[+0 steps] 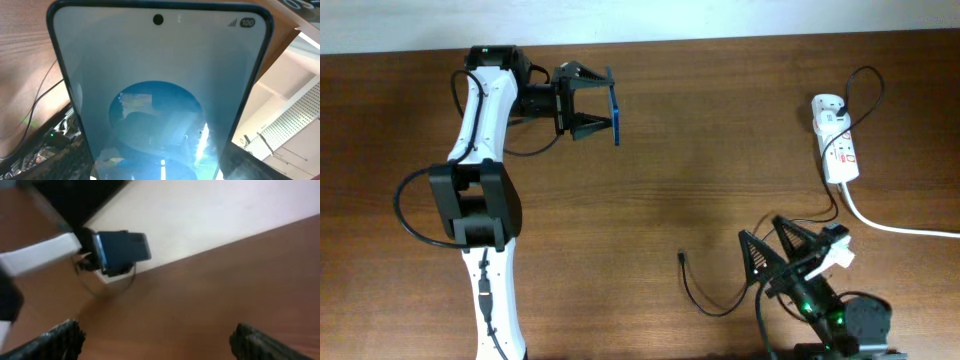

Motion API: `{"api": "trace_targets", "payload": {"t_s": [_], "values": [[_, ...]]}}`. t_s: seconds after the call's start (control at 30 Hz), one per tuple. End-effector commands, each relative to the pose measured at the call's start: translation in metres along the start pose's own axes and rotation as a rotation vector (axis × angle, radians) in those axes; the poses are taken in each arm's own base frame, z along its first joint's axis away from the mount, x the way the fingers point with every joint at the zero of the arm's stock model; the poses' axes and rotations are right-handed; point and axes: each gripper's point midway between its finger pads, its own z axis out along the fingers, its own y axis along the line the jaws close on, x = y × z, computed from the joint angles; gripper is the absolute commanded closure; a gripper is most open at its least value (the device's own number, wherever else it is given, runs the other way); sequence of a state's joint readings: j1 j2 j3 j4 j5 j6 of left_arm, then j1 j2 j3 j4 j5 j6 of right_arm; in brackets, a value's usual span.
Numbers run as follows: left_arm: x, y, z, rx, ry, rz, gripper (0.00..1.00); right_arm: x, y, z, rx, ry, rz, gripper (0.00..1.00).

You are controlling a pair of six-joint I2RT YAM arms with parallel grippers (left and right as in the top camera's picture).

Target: Plug charger to phone and switch on socket

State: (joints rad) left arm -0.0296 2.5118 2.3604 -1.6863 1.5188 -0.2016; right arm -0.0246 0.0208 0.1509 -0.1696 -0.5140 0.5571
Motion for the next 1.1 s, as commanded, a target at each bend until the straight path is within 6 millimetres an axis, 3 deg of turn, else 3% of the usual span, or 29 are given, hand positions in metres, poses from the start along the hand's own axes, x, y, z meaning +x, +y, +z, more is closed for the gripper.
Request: {"api": "trace_targets", "payload": {"t_s": [0.0, 0.13, 0.23, 0.37, 0.47, 0.57, 0.6, 0.77, 0.93, 1.0, 1.07], "values": [[0.003, -0.015, -0.003, 0.056, 0.006, 0.035, 0.21, -0.042, -0.001, -0.02, 0.202, -0.027, -0.181, 0.02], [0.003, -0.015, -0.003, 0.057, 0.006, 0.016, 0.2, -0.059, -0.016, -0.043, 0.452, 0.097, -0.138, 0.02], [0.003, -0.015, -0.003, 0.057, 0.006, 0.007, 0.2, -0.063, 0.006, -0.029, 0.357, 0.188, -0.099, 0.01], [0.003, -0.015, -0.003, 0.057, 0.007, -0.023, 0.2, -0.059, 0.022, -0.016, 0.246, 0.23, -0.076, 0.02], [0.003, -0.015, -0.003, 0.057, 0.007, -0.05, 0.19, -0.05, 0.008, -0.018, 0.314, 0.269, -0.045, 0.02], [0.003, -0.015, -0.004, 0.057, 0.007, -0.06, 0.19, -0.043, -0.018, -0.028, 0.468, 0.301, -0.019, 0.08], [0.003, -0.015, -0.004, 0.057, 0.007, -0.06, 0.19, -0.042, -0.021, -0.031, 0.495, 0.319, -0.013, 0.04], [0.003, -0.015, -0.004, 0.057, 0.007, -0.068, 0.19, -0.055, -0.023, -0.033, 0.583, 0.39, 0.008, 0.04], [0.003, -0.015, -0.004, 0.057, 0.008, -0.078, 0.18, -0.081, -0.003, -0.014, 0.562, 0.507, -0.025, 0.04], [0.003, -0.015, -0.004, 0.057, 0.008, -0.078, 0.18, -0.086, 0.015, 0.003, 0.501, 0.574, -0.072, 0.07], [0.003, -0.015, -0.004, 0.057, 0.008, -0.078, 0.18, -0.081, 0.048, 0.037, 0.384, 0.682, -0.143, 0.07]]}}
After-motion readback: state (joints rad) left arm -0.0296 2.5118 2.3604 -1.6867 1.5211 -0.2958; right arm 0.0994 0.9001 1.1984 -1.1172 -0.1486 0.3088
